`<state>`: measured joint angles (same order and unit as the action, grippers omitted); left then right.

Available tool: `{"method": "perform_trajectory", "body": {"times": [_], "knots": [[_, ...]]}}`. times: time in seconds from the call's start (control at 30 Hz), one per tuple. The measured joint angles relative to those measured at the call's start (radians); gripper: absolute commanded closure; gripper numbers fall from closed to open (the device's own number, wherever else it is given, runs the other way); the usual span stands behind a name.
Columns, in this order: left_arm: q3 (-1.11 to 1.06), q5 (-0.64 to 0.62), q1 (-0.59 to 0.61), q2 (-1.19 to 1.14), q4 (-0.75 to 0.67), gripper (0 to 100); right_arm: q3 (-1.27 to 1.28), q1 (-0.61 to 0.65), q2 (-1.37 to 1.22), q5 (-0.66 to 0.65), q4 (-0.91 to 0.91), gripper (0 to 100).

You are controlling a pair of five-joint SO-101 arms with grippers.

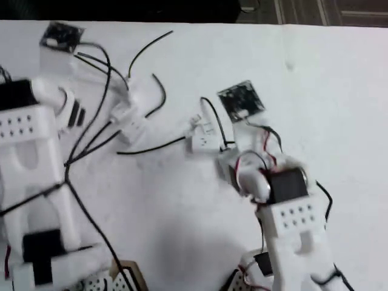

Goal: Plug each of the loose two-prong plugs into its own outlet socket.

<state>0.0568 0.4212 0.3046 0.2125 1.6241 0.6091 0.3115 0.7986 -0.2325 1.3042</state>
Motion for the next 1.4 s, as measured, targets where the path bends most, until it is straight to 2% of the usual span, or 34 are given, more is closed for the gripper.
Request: {"method": "perform_trajectory", "body": {"times": [0.2, 0.37, 0.7, 0.87, 1.07, 1.4], "knots": [[-0.489, 0.0, -0.002, 0.292, -0.206, 87, 0.0, 0.0, -0.173, -0.187, -0.13, 87.2], [-0.822, 0.0, -0.002, 0.479, -0.341, 86, 0.0, 0.0, -0.304, -0.258, -0.192, 87.2], [-1.221, 0.0, -0.002, 0.654, -0.516, 87, -0.195, 0.018, -0.578, -0.356, -0.201, 87.2], [-1.286, 0.0, -0.002, 0.686, -0.559, 86, -0.356, 0.066, -0.763, -0.405, -0.201, 85.8], [-1.306, 0.0, -0.002, 0.69, -0.565, 86, -0.605, 0.066, -1.022, -0.41, -0.158, 71.1], [-1.309, 0.0, -0.002, 0.692, -0.565, 86, -1.062, 0.066, -1.393, -0.41, 0.104, 70.2]]}}
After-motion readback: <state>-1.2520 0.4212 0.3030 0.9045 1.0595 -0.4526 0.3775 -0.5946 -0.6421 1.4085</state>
